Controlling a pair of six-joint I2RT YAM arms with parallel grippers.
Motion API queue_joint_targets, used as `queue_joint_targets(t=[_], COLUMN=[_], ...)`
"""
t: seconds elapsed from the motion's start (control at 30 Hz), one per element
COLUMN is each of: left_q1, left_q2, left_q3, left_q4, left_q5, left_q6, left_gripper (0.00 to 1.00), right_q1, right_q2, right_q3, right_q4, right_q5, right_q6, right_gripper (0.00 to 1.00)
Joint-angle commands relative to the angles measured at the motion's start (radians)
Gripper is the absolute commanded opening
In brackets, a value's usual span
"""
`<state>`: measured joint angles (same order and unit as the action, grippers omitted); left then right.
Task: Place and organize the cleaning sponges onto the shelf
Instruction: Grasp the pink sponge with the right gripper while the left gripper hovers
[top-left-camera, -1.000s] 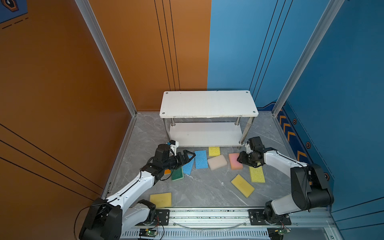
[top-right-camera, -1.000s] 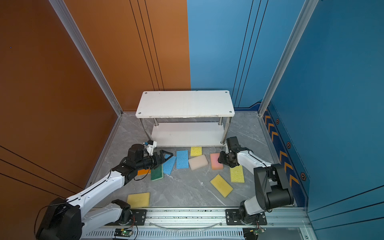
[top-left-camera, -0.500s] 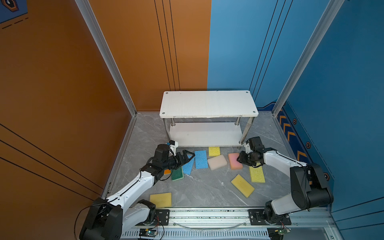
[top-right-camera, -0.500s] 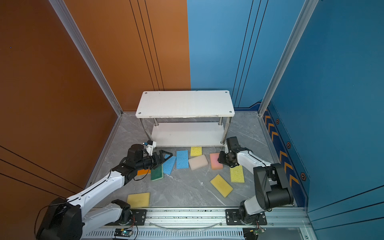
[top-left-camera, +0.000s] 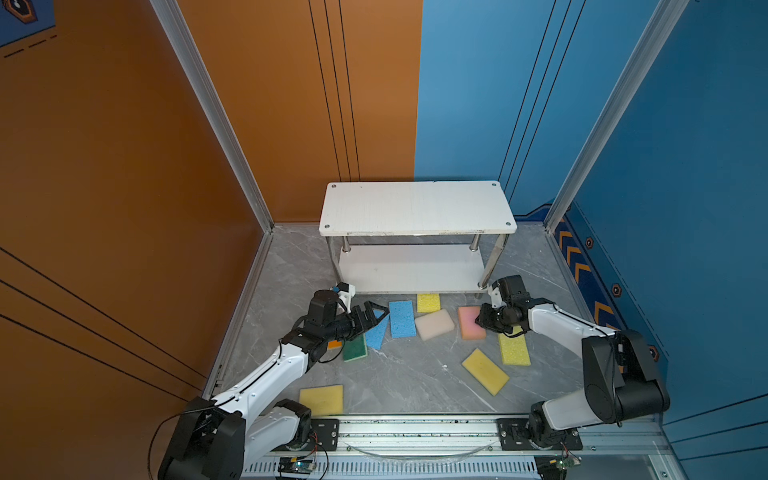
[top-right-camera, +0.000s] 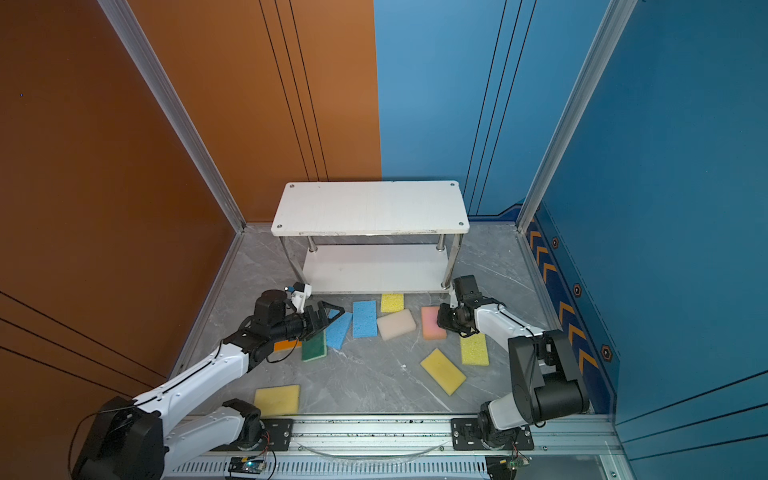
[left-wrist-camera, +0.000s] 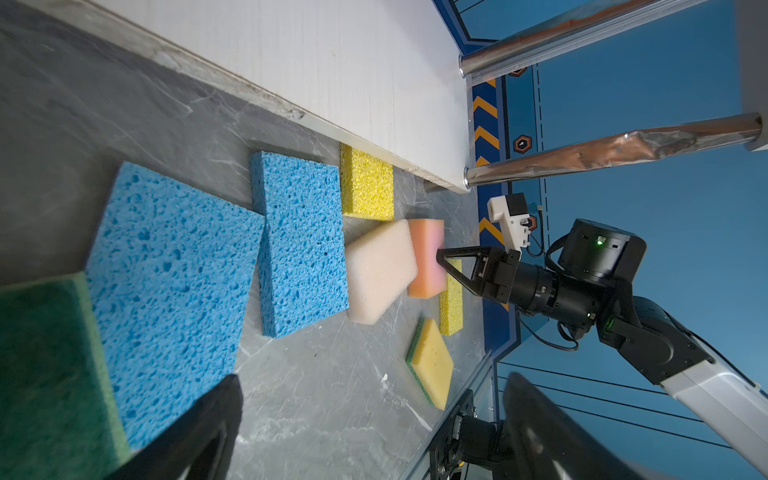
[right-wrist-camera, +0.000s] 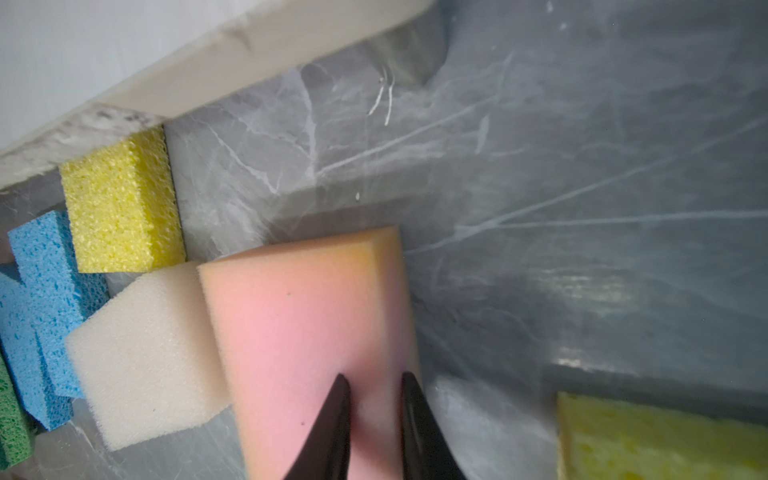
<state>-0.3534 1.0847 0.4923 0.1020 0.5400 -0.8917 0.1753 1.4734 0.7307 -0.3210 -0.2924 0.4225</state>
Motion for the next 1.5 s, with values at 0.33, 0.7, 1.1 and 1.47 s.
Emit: queue_joint_targets(t=[0.33,0.7,1.1,1.47], left_q1=[0.014,0.029,0.03,0.027], left_q2=[-0.035,-0.07,-0.122,-0.155], left_q3=[-0.02,-0.026,-0.015,-0.058], left_q4=[0.005,0.002,0.037,0.175], left_q5=[0.032,0.043,0.088,0.139], left_q6=[-0.01,0.005,0.034,-0.062], left_gripper=[0.98,0.98,0.98,0.98], right_q1=[-0.011,-0.012,0.103,0.283], right_q2=[-0.086,-0.17,-0.283,-0.268], right_q3=[-0.043,-0.035,0.041,0.14], right_q4=[-0.013,-0.037,-0.04,0.021], right_q5=[-0.028,-0.072,-0.12,-0.135], right_q6=[0.012,0.051,0.191,0.302], right_gripper=[0.12,0.12,0.12,0.13])
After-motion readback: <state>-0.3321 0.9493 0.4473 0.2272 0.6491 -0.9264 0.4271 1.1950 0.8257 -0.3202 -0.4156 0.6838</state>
